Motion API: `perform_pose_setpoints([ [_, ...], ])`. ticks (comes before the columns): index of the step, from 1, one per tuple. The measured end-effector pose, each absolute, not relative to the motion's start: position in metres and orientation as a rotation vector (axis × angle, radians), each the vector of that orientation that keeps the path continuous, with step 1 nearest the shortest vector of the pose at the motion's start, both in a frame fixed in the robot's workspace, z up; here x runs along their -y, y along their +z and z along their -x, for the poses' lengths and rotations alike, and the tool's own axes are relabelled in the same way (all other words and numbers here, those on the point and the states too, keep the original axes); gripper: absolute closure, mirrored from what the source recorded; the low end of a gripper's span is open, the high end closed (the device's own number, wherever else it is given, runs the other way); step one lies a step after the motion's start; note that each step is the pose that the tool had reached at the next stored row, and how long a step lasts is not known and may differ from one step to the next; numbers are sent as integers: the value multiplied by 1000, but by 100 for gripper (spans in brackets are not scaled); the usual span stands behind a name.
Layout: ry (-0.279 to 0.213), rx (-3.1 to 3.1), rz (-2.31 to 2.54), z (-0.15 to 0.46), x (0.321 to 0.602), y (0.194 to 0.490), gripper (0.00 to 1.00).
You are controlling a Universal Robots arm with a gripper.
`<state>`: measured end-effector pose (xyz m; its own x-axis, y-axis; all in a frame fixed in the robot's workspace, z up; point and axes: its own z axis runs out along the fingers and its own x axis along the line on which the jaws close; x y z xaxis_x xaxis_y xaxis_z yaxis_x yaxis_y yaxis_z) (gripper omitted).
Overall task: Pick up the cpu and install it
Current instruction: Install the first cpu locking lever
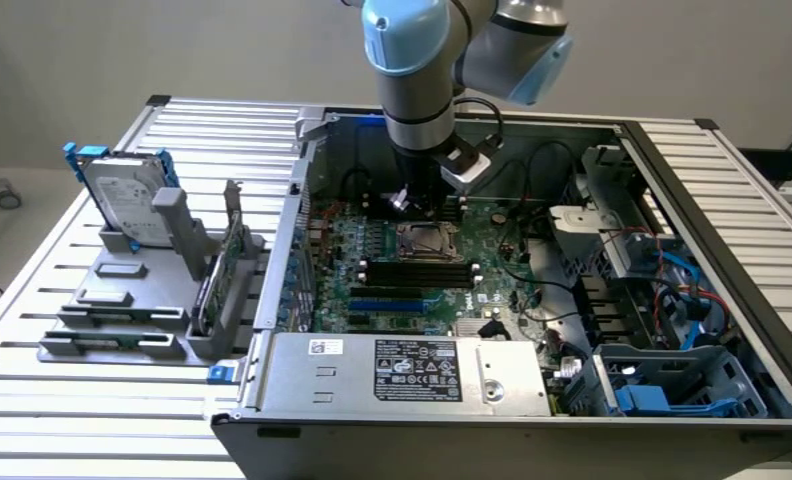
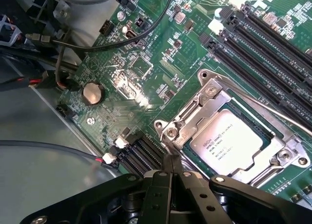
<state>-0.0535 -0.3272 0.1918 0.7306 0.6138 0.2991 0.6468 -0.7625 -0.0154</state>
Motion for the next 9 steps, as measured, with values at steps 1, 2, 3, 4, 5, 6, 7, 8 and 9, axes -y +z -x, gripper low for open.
perform_pose_setpoints([
  [1, -422, 1027, 2810, 54, 327, 192, 89],
  [2, -422, 1027, 2810, 53, 327, 194, 89],
  [3, -420, 1027, 2810, 54, 327, 196, 89],
  [4, -418, 1027, 2810, 54, 327, 198, 89],
  [5, -417, 1026, 2811, 53, 328, 200, 89],
  [6, -415, 1024, 2811, 54, 329, 202, 89],
  [7, -413, 1021, 2812, 54, 330, 203, 89],
  [8, -410, 1018, 2813, 54, 331, 204, 89],
  [9, -406, 1014, 2814, 54, 332, 204, 89],
])
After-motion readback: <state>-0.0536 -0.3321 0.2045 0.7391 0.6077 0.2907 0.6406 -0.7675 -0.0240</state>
